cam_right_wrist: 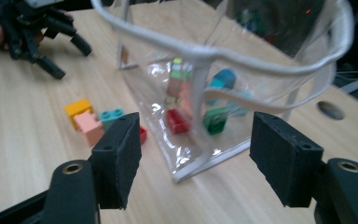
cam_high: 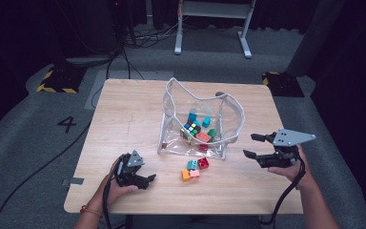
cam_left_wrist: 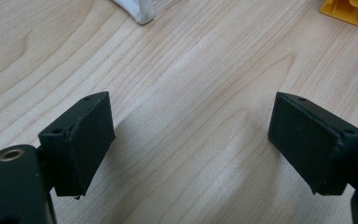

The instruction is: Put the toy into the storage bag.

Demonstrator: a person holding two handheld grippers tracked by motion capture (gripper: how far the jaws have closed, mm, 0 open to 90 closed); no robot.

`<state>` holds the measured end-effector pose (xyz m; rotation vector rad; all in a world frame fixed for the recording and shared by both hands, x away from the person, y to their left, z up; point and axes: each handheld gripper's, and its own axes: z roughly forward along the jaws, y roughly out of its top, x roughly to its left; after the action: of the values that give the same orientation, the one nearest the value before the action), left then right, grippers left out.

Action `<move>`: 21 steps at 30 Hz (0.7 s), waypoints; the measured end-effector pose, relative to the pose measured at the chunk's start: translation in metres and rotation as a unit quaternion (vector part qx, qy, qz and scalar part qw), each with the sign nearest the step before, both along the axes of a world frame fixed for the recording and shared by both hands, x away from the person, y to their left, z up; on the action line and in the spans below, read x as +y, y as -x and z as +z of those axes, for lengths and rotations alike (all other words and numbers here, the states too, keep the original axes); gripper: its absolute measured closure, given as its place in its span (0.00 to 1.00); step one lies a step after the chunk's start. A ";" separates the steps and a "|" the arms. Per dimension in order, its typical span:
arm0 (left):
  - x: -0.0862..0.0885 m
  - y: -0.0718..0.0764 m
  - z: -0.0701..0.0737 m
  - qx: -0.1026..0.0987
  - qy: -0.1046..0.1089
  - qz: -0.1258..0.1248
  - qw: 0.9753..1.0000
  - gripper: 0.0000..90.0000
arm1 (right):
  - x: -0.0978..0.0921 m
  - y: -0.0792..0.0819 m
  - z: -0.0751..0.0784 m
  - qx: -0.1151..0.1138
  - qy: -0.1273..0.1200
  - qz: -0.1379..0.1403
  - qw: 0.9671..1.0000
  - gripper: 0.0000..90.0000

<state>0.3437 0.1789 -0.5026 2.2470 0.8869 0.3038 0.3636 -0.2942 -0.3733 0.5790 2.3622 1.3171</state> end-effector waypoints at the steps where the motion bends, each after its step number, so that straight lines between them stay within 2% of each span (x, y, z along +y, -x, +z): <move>1: 0.000 0.000 0.000 -0.001 -0.001 -0.001 1.000 0.16 | 0.002 0.001 -0.006 0.008 0.002 0.004 1.000 0.38; 2: 0.000 0.000 0.000 -0.001 -0.001 -0.001 1.000 0.16 | 0.005 0.003 -0.014 0.008 0.013 0.004 1.000 0.38; 3: 0.000 0.000 0.000 0.000 0.000 0.000 1.000 0.16 | 0.005 0.003 -0.014 0.008 0.013 0.004 1.000 0.38; 4: 0.000 0.000 0.000 0.000 0.000 0.000 1.000 0.16 | 0.010 0.003 -0.024 0.017 0.011 0.017 1.000 0.38; 5: 0.000 0.000 0.000 0.000 0.000 0.000 1.000 0.16 | 0.010 0.003 -0.024 0.017 0.011 0.017 1.000 0.38; 8: 0.000 0.000 0.000 -0.001 -0.002 -0.002 1.000 0.16 | 0.021 0.003 -0.042 0.032 0.014 0.028 0.999 0.38; 9: 0.000 0.000 0.000 -0.001 -0.002 -0.002 1.000 0.16 | 0.021 0.003 -0.042 0.032 0.014 0.028 0.999 0.38; 11: 0.000 0.000 0.000 0.000 0.000 0.000 1.000 0.16 | 0.029 0.003 -0.051 0.038 0.023 0.036 0.998 0.40; 13: 0.000 0.000 0.000 0.000 0.000 0.000 1.000 0.16 | 0.040 0.002 -0.064 0.043 0.045 0.046 0.997 0.42; 14: 0.000 0.000 0.000 0.000 0.000 0.000 1.000 0.16 | 0.047 0.000 -0.073 0.057 0.047 0.055 0.996 0.42; 17: 0.000 0.000 0.000 -0.001 -0.002 -0.002 1.000 0.16 | 0.055 -0.002 -0.082 0.060 0.053 0.061 0.995 0.42; 18: 0.000 0.000 0.000 -0.001 -0.001 -0.001 1.000 0.16 | 0.059 -0.002 -0.086 0.069 0.056 0.058 0.994 0.42; 19: 0.000 0.000 0.000 0.000 0.001 0.002 1.000 0.16 | 0.064 -0.005 -0.091 0.069 0.066 0.065 0.993 0.42; 21: 0.000 0.000 0.000 -0.001 -0.002 -0.002 1.000 0.16 | 0.072 -0.008 -0.096 0.071 0.064 0.065 0.993 0.42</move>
<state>0.3439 0.1792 -0.5024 2.2509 0.8814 0.3066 0.3713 -0.2222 -0.4697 0.5039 2.6175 1.2015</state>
